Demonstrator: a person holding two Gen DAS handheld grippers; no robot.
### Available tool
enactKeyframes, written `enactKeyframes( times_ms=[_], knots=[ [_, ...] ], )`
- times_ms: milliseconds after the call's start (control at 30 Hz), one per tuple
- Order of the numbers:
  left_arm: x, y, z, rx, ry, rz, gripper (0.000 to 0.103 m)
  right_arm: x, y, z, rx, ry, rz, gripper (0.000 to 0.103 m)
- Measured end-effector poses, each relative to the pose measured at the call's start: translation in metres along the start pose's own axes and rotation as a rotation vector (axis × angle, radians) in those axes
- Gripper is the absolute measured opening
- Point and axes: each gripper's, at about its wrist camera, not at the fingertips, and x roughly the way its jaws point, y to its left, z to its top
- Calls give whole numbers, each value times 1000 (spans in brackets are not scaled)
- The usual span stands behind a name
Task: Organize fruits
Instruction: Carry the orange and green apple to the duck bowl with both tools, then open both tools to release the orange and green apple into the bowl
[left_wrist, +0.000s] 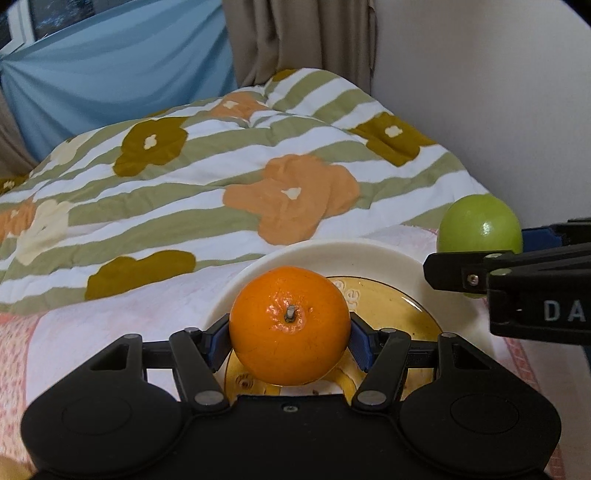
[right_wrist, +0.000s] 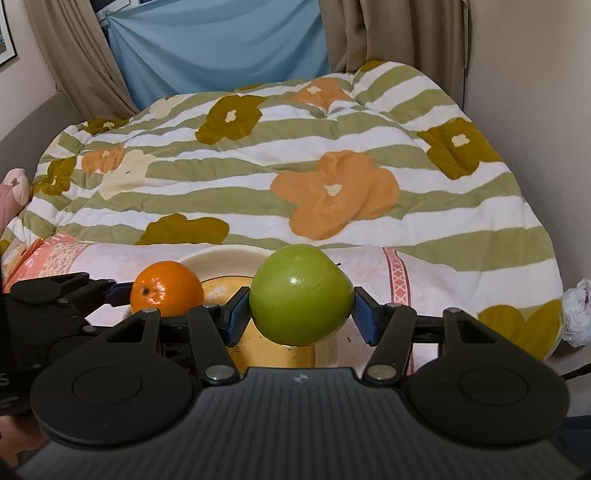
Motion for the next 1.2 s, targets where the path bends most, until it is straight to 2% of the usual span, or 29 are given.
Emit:
enactKeyframes(
  times_ms=[333,400,433,733,900,1200],
  knots=[
    [19,-7,2,29,34,-5,70,13,-5,-1,12,22,4,73],
    [14,-6,4,27,11,-3,87,13,-3,1,7,21,6,73],
    [11,-5,5,25,1,-1,89,13,-2,2,6,20,7,73],
    [-14,7,-5,-8,20,-6,93,14,9,4,-58,33,54,73],
    [-27,17,-20,-48,35,-20,94,21,21,-6,-181,30,51,73],
    [-42,26,-33,-69,37,24,94,38,37,-19,-333,12,53,73]
  ],
)
